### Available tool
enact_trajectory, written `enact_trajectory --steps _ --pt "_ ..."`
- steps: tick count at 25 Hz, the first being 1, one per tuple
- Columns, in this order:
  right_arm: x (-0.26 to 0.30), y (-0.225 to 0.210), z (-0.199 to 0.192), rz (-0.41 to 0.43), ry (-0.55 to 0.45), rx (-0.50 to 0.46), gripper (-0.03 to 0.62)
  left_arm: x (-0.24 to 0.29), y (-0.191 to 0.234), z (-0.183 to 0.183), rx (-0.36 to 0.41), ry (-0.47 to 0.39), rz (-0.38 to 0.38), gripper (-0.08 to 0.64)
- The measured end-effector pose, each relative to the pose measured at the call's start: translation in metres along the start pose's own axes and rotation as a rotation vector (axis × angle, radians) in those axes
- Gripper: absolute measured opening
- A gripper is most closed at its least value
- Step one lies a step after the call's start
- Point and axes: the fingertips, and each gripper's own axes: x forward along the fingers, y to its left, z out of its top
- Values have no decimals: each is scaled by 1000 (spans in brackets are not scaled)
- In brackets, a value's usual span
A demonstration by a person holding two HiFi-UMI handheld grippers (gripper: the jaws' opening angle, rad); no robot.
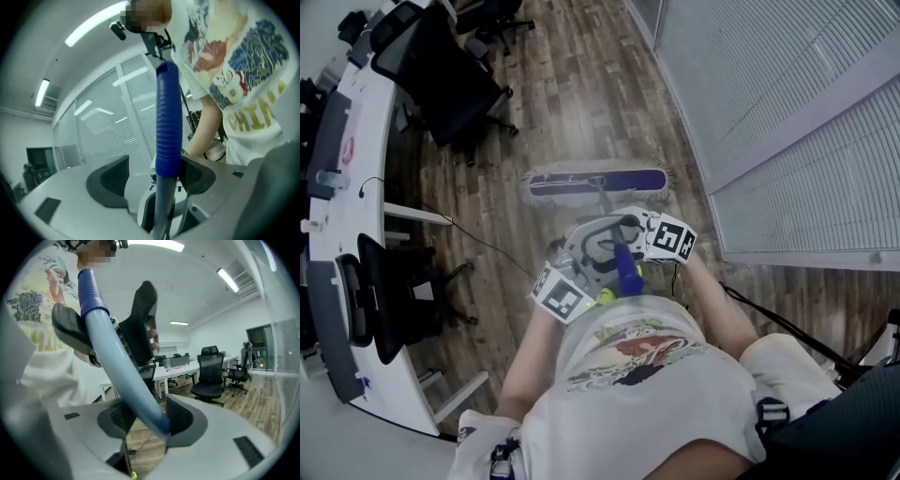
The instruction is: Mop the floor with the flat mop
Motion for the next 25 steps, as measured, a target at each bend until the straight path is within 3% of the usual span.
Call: enact_trajectory --steps 3,8,10,11,20,25 --pt "9 5 -5 -24 -1 12 176 -25 -9 24 -18 -70 0 285" --pt "20 29 -12 -45 -4 23 178 -37 -44 60 72 -103 -53 272" --pt "25 36 -12 -77 -35 43 181 -41 -60 65 125 -82 -75 110" --pt "26 39 -12 -92 -48 52 183 -44 -66 65 133 -72 -79 104" --pt "27 87 -53 -147 -61 95 196 -57 -139 54 4 -148 -133 104" --pt "23 65 -42 -145 -86 90 198 -49 -110 56 -40 -194 -83 106"
